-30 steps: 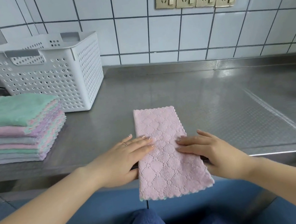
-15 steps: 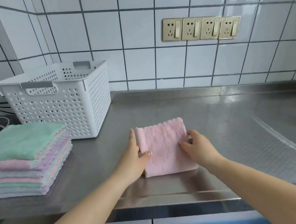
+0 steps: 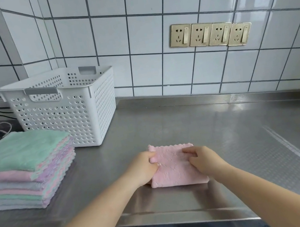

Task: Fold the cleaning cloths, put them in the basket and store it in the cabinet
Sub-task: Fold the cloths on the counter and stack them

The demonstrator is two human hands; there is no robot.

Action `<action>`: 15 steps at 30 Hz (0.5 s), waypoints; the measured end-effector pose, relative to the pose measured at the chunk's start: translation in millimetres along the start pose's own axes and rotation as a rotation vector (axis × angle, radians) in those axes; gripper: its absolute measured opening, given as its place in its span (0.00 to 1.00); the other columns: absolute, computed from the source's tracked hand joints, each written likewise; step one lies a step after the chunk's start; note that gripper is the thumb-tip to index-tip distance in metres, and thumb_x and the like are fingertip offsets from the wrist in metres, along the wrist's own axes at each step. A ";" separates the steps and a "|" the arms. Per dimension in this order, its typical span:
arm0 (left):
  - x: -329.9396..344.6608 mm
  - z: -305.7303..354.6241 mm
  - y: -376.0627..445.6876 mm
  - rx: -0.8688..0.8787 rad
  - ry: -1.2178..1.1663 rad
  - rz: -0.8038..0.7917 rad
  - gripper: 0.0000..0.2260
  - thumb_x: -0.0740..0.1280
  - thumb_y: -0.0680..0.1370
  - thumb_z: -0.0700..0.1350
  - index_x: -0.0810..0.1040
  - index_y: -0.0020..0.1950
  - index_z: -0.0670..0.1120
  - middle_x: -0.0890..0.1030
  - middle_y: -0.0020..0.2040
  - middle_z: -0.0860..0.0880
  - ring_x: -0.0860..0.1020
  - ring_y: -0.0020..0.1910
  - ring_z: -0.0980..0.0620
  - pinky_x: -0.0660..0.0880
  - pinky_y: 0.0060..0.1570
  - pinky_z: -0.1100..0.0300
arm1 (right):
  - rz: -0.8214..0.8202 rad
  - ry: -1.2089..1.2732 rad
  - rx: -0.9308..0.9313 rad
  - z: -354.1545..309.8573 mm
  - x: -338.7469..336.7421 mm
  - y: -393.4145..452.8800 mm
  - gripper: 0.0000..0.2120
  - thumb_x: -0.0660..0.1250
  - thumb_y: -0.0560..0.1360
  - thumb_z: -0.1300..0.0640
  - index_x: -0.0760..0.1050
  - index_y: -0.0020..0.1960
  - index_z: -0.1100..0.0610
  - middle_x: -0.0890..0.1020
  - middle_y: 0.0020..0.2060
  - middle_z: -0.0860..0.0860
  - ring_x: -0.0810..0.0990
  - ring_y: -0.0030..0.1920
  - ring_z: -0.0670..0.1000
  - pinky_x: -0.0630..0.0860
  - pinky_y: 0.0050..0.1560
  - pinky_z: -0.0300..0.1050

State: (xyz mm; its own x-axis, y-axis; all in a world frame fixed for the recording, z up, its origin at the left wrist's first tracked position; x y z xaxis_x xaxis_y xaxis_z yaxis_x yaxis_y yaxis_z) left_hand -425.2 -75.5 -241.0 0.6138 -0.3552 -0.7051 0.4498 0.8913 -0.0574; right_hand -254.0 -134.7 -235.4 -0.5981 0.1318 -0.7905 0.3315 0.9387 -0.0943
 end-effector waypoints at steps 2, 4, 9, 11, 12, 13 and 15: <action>-0.5 1.1 -0.1 0.016 0.061 0.004 0.15 0.63 0.77 0.42 0.63 0.35 0.56 0.65 0.39 0.56 0.70 0.44 0.49 0.63 0.35 0.66 | 0.002 -0.016 -0.001 -0.4 0.4 0.1 0.24 0.55 0.75 0.64 0.70 0.69 0.50 0.76 0.64 0.50 0.74 0.60 0.52 0.65 0.49 0.34; -3.7 2.5 -1.5 0.035 0.217 -0.003 0.03 0.63 0.77 0.46 0.76 0.47 0.53 0.68 0.48 0.51 0.75 0.51 0.46 0.66 0.42 0.61 | 0.028 0.031 0.006 3.9 -1.3 -0.7 0.23 0.56 0.76 0.63 0.70 0.69 0.50 0.77 0.61 0.50 0.75 0.60 0.52 0.65 0.50 0.35; -20.9 16.8 -11.2 0.133 0.492 0.175 0.15 0.60 0.78 0.53 0.74 0.63 0.52 0.69 0.61 0.52 0.72 0.59 0.48 0.69 0.49 0.58 | 0.184 -0.036 0.024 22.5 -23.3 -7.3 0.19 0.60 0.77 0.47 0.70 0.67 0.47 0.76 0.57 0.49 0.76 0.52 0.49 0.73 0.51 0.42; -19.8 33.1 -13.2 0.222 0.486 0.237 0.15 0.58 0.78 0.50 0.74 0.63 0.50 0.69 0.65 0.55 0.71 0.61 0.48 0.70 0.51 0.57 | 0.245 -0.258 -0.030 17.1 -29.8 -12.2 0.21 0.57 0.78 0.44 0.67 0.69 0.47 0.70 0.65 0.49 0.71 0.63 0.51 0.71 0.58 0.45; -15.9 40.4 -12.2 0.257 0.484 0.246 0.15 0.57 0.79 0.49 0.74 0.64 0.49 0.69 0.67 0.55 0.71 0.62 0.48 0.70 0.53 0.57 | 0.249 -0.331 -0.068 9.2 -28.4 -13.4 0.21 0.56 0.79 0.43 0.66 0.70 0.48 0.67 0.67 0.49 0.68 0.66 0.51 0.69 0.60 0.46; -9.1 45.2 -9.6 0.277 0.480 0.238 0.16 0.56 0.79 0.47 0.73 0.65 0.48 0.69 0.69 0.55 0.71 0.64 0.48 0.69 0.55 0.57 | 0.228 -0.383 -0.104 0.4 -23.1 -13.7 0.21 0.54 0.80 0.44 0.65 0.71 0.48 0.65 0.69 0.48 0.65 0.68 0.52 0.67 0.62 0.46; 10.4 51.1 -1.6 0.304 0.511 0.174 0.18 0.54 0.80 0.45 0.69 0.69 0.45 0.67 0.72 0.51 0.64 0.71 0.49 0.63 0.66 0.57 | 0.158 -0.473 -0.165 -17.8 -5.9 -9.2 0.21 0.51 0.80 0.45 0.62 0.72 0.48 0.61 0.74 0.49 0.60 0.72 0.53 0.62 0.67 0.48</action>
State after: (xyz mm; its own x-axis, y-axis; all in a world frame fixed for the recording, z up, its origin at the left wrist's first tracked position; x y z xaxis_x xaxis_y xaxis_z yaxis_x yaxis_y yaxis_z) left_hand -386.3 -95.0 -212.2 0.3404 0.0347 -0.9396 0.5823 0.7769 0.2396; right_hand -266.5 -138.4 -219.1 -0.1430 0.1538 -0.9777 0.2486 0.9618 0.1150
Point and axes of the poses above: each hand's wrist, its own y-axis towards the middle knuckle, its own x-axis out of the palm, z = x × y, the point moved 7 cm from there along y, towards the middle knuckle
